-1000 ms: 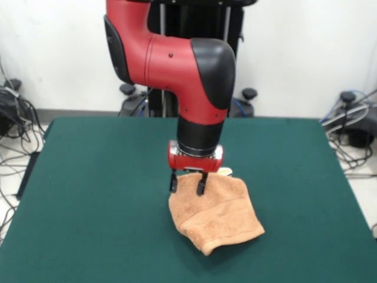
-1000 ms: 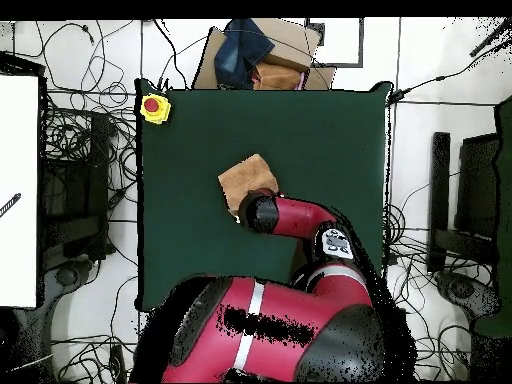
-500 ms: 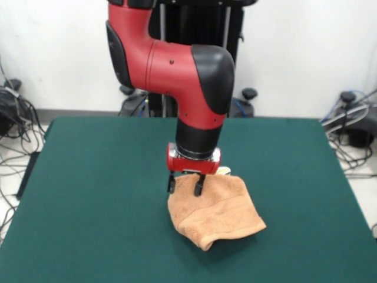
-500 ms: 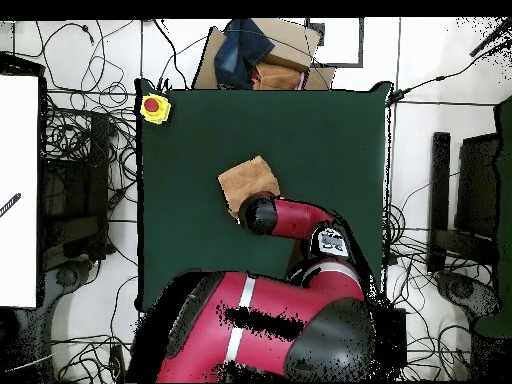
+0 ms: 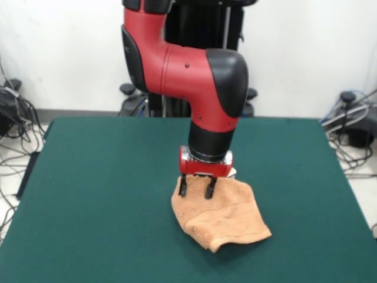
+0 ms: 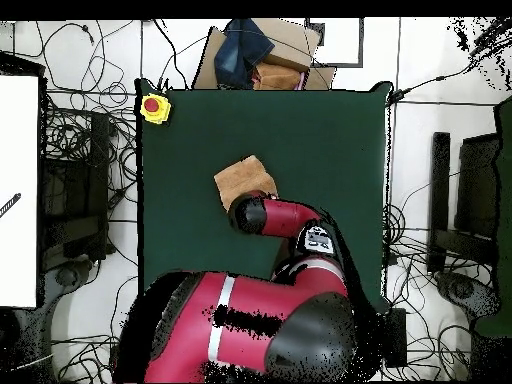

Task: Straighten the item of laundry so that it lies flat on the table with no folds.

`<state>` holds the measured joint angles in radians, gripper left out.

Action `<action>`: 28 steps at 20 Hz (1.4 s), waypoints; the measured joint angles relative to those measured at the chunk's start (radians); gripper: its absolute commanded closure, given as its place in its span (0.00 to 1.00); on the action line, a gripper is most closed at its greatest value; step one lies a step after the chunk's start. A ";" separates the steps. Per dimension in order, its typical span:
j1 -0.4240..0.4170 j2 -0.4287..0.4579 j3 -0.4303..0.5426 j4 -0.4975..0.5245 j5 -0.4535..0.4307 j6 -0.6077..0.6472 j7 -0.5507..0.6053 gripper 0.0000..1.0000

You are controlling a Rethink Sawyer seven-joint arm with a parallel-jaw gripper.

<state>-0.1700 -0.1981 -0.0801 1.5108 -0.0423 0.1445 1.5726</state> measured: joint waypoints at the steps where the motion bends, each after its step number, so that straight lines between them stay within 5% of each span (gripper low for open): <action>1: 0.001 0.000 0.000 0.000 0.003 -0.001 0.000 0.00; 19: 0.002 0.002 0.000 0.000 0.014 -0.004 0.000 0.00; 20: 0.002 0.002 0.000 0.000 0.014 -0.007 0.000 1.00; 28: 0.004 0.010 0.000 0.000 0.014 -0.026 0.000 1.00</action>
<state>-0.1659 -0.1882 -0.0798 1.5109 -0.0279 0.1185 1.5726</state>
